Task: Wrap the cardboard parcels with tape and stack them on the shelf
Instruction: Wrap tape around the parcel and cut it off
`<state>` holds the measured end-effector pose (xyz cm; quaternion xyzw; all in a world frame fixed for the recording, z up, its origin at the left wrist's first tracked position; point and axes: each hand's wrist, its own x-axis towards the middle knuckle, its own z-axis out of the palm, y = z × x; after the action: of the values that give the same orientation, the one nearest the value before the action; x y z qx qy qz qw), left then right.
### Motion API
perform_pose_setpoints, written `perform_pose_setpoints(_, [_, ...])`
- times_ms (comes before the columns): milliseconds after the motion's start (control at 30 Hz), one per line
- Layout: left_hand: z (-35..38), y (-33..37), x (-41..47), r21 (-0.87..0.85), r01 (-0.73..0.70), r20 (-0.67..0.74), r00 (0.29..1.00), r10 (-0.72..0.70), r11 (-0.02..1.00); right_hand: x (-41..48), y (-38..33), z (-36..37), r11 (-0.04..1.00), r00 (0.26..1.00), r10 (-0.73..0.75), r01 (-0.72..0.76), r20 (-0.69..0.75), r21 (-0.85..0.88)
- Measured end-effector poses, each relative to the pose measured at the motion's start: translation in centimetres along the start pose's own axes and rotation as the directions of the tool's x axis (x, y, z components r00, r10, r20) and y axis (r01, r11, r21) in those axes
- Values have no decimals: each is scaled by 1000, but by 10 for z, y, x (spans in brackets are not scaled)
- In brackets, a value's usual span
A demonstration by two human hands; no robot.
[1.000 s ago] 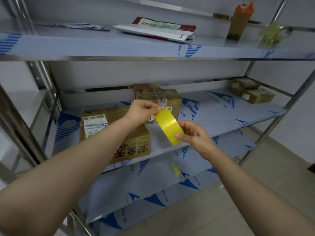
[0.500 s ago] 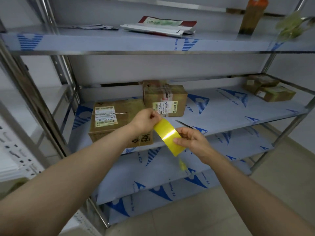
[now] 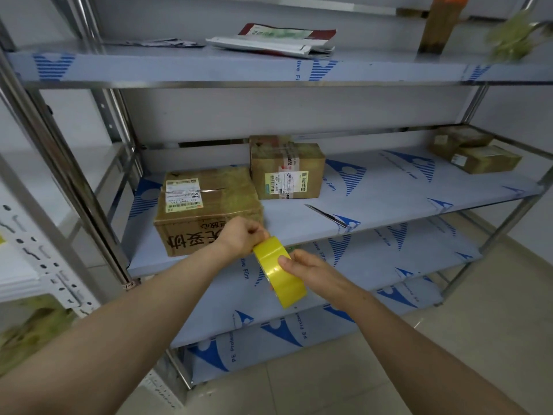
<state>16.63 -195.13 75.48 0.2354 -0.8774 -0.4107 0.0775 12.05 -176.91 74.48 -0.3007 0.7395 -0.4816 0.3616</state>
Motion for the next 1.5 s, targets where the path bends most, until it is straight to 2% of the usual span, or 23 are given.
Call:
perform_pose_setpoints(67, [-1,1,-1,76,-12,-31,999,14,997,0,-1,1,1000,1000,7,-7,-21,-2])
perform_pose_setpoints(200, [-1,0,-5,176,35,-55,998,-26,984,2,-7,-3,994,996,23,-14,-86,107])
perform_pose_setpoints(400, [-3,2,-12,253,96,-94,993,-74,963,6,-5,-13,973,999,46,-44,-5,228])
perform_pose_setpoints(533, [-11,1,-13,253,149,-181,978,-104,956,11,-8,-10,972,1000,17,-17,3,235])
perform_pose_setpoints(700, [-16,-3,-17,215,199,-237,960,-146,956,24,-24,-5,946,994,32,3,-101,325])
perform_pose_setpoints(867, [-25,-8,-16,179,217,-264,950,-166,960,34,-27,-1,937,996,59,-35,-61,346])
perform_pose_setpoints(967, [-31,-11,-16,213,194,-305,944,-123,958,48,-33,-2,937,979,99,-31,-180,347])
perform_pose_setpoints(1033, [-31,-14,-18,226,183,-334,937,-100,957,60,-37,-4,934,960,167,-81,-225,349])
perform_pose_setpoints(1133, [-34,-26,-21,100,191,-405,904,-136,976,75,-42,-8,917,960,207,-124,-188,379])
perform_pose_setpoints(1200, [-44,-40,-18,-42,194,-514,837,-187,980,86,-43,-9,936,971,203,-154,-129,315])
perform_pose_setpoints(1300, [-64,-62,-10,-113,241,-646,719,-255,964,104,-41,-3,966,968,215,-191,-128,174])
perform_pose_setpoints(1400, [-75,-80,2,-223,381,-611,663,-433,897,119,-40,5,967,955,246,-230,-167,112])
perform_pose_setpoints(1500, [-81,-97,16,-294,464,-506,666,-548,836,125,-46,10,967,961,248,-238,-121,88])
